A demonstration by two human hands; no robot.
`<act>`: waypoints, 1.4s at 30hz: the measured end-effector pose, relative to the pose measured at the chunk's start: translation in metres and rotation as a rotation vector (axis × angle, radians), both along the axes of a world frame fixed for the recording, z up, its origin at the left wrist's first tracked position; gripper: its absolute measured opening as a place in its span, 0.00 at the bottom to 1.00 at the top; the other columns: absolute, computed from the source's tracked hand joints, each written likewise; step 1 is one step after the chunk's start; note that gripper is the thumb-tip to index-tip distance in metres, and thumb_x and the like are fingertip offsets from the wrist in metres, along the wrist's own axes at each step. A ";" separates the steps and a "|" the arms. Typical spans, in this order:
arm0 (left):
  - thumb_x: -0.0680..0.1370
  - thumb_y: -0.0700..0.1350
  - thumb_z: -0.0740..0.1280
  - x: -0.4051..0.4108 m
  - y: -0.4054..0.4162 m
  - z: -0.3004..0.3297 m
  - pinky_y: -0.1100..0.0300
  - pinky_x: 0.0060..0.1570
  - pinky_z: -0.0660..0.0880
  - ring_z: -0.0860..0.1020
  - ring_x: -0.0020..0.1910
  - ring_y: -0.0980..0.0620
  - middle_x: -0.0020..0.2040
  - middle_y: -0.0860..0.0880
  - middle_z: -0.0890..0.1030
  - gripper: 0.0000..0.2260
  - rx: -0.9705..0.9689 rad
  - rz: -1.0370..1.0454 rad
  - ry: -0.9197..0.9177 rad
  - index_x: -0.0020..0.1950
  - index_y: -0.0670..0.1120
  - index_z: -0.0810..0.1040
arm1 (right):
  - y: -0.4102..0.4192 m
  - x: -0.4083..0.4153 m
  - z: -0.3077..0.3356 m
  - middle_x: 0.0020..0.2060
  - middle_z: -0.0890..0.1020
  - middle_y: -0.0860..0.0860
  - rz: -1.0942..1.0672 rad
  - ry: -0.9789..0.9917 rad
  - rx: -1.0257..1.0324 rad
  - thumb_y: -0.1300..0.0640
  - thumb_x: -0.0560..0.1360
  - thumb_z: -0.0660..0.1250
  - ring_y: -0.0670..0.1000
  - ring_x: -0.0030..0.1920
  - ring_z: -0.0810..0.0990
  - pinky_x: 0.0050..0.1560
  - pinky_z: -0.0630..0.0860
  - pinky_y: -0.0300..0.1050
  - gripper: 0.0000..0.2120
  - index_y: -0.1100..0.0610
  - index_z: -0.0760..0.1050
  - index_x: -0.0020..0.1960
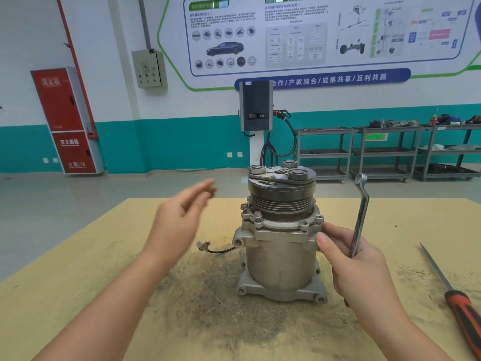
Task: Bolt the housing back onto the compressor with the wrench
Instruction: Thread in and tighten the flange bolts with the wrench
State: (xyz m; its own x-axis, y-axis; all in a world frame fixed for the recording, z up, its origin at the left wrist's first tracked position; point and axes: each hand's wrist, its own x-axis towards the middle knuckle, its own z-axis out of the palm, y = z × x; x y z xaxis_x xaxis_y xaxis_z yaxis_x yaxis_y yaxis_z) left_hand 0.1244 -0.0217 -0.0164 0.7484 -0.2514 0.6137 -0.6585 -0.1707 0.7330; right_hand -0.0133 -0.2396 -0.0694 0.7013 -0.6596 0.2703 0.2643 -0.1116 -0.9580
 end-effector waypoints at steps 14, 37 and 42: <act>0.78 0.49 0.72 0.049 0.074 -0.071 0.62 0.44 0.68 0.75 0.45 0.55 0.49 0.53 0.80 0.06 0.957 0.404 0.215 0.52 0.50 0.84 | 0.003 -0.001 0.001 0.48 0.86 0.43 0.003 -0.037 0.017 0.59 0.76 0.68 0.36 0.21 0.71 0.24 0.64 0.24 0.08 0.49 0.80 0.53; 0.78 0.36 0.70 0.011 -0.042 0.028 0.71 0.40 0.77 0.84 0.39 0.58 0.37 0.54 0.85 0.11 -0.115 -0.125 0.167 0.42 0.51 0.82 | 0.002 0.000 0.002 0.42 0.86 0.46 -0.040 -0.029 -0.029 0.58 0.75 0.69 0.36 0.21 0.71 0.21 0.62 0.24 0.07 0.48 0.80 0.51; 0.76 0.36 0.73 0.030 -0.066 0.025 0.73 0.39 0.75 0.81 0.33 0.64 0.38 0.51 0.84 0.10 0.030 -0.083 0.158 0.39 0.49 0.81 | 0.000 0.004 -0.002 0.42 0.87 0.48 -0.038 -0.042 -0.005 0.58 0.74 0.70 0.37 0.20 0.71 0.22 0.63 0.23 0.07 0.50 0.81 0.50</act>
